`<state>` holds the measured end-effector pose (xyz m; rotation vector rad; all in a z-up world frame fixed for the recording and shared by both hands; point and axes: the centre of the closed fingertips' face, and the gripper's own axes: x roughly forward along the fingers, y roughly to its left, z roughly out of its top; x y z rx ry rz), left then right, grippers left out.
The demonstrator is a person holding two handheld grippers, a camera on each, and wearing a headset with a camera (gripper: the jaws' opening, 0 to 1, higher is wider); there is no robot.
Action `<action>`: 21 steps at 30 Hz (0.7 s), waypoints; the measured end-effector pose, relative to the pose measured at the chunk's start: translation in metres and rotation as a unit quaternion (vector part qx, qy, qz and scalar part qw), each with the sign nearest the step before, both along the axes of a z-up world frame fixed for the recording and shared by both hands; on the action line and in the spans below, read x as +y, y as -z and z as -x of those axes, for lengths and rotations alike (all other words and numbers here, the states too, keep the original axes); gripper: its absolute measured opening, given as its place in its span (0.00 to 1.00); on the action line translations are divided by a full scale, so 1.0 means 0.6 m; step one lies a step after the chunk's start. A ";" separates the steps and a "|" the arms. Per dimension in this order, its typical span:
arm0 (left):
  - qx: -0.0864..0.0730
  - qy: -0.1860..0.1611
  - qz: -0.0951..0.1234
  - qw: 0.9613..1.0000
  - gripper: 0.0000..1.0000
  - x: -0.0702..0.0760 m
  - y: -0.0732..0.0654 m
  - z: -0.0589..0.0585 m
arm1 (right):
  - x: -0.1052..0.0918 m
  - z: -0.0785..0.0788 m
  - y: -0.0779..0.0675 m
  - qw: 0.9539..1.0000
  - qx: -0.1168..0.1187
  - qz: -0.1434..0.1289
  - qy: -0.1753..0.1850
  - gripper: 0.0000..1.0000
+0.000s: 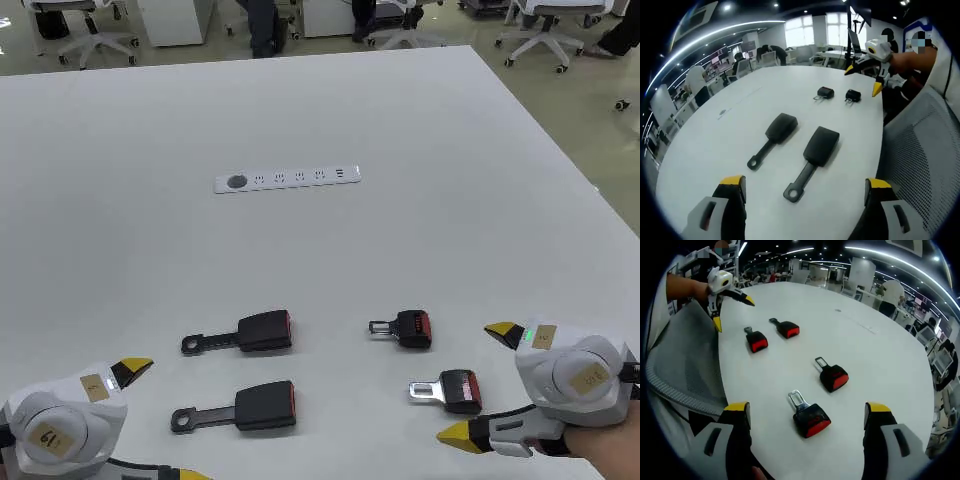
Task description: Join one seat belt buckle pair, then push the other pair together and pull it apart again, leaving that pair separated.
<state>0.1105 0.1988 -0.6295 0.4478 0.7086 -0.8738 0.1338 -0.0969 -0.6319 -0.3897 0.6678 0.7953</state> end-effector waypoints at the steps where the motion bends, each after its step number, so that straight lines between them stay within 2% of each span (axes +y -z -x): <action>1: 0.000 0.001 -0.001 1.000 1.00 0.000 0.000 0.001 | -0.001 0.002 0.002 1.000 0.001 0.005 -0.003 1.00; 6: 0.001 -0.003 -0.001 1.000 1.00 0.006 0.001 -0.001 | 0.003 0.009 0.006 1.000 0.009 0.004 -0.008 1.00; 21: 0.002 -0.006 -0.001 1.000 1.00 0.009 0.001 -0.001 | 0.002 0.007 0.003 1.000 0.004 0.008 -0.012 0.98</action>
